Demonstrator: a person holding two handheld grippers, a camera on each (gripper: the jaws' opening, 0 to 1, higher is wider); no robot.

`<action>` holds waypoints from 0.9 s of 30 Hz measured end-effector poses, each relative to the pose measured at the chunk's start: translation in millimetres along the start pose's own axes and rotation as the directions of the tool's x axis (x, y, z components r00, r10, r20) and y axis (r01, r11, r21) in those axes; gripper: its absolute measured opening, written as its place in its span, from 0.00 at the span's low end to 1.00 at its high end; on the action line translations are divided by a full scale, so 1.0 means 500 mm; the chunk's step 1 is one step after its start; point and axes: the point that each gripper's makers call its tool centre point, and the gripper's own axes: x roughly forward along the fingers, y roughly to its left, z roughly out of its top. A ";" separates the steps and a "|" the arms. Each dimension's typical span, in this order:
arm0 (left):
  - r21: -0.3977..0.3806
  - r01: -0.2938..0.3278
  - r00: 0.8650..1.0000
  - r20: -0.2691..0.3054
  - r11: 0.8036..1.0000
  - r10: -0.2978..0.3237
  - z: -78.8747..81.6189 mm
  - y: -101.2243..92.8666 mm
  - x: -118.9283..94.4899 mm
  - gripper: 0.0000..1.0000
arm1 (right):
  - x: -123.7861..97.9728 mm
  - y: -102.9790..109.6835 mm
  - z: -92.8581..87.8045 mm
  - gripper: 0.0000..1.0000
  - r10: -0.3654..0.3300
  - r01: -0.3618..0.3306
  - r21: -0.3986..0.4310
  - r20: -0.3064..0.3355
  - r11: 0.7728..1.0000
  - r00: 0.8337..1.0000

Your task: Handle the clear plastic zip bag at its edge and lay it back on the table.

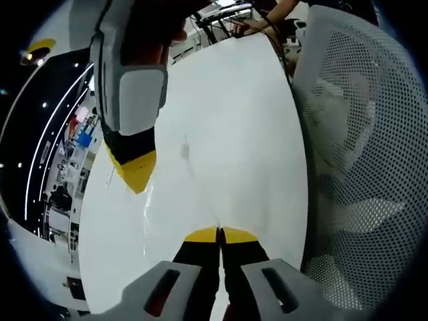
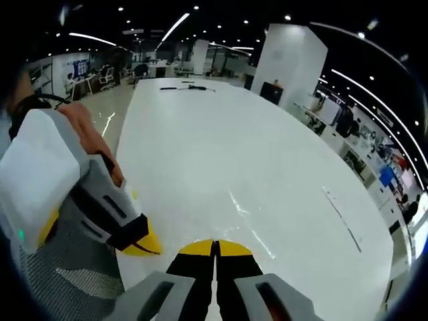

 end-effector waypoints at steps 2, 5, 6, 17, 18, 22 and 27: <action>-0.003 -0.003 1.000 -0.002 1.000 0.003 -0.002 0.005 0.000 0.00 | 0.002 0.005 -0.003 0.00 0.009 -0.009 -0.011 -0.008 1.000 1.000; -0.007 -0.007 1.000 -0.003 1.000 0.007 -0.004 0.011 0.000 0.00 | 0.006 0.007 -0.006 0.00 0.025 -0.025 -0.018 -0.013 1.000 1.000; -0.009 -0.008 1.000 -0.003 1.000 0.008 -0.004 0.013 0.000 0.00 | 0.007 0.009 -0.006 0.00 0.028 -0.029 -0.020 -0.014 0.999 0.999; -0.026 -0.027 1.000 -0.010 0.999 0.026 -0.006 0.038 0.003 0.00 | 0.014 0.032 -0.015 0.00 0.079 -0.083 -0.073 -0.054 0.994 0.995; -0.027 -0.028 1.000 -0.012 0.999 0.028 -0.007 0.039 0.003 0.00 | 0.015 0.033 -0.016 0.00 0.080 -0.084 -0.082 -0.057 0.993 0.995; -0.031 -0.028 1.000 -0.015 0.999 0.027 -0.009 0.042 0.006 0.00 | 0.012 0.046 -0.017 0.00 0.096 -0.102 -0.099 -0.072 0.990 0.993; -0.032 -0.027 0.999 -0.018 0.999 0.027 -0.011 0.044 0.007 0.00 | 0.019 0.051 -0.023 0.00 0.114 -0.122 -0.097 -0.082 0.988 0.990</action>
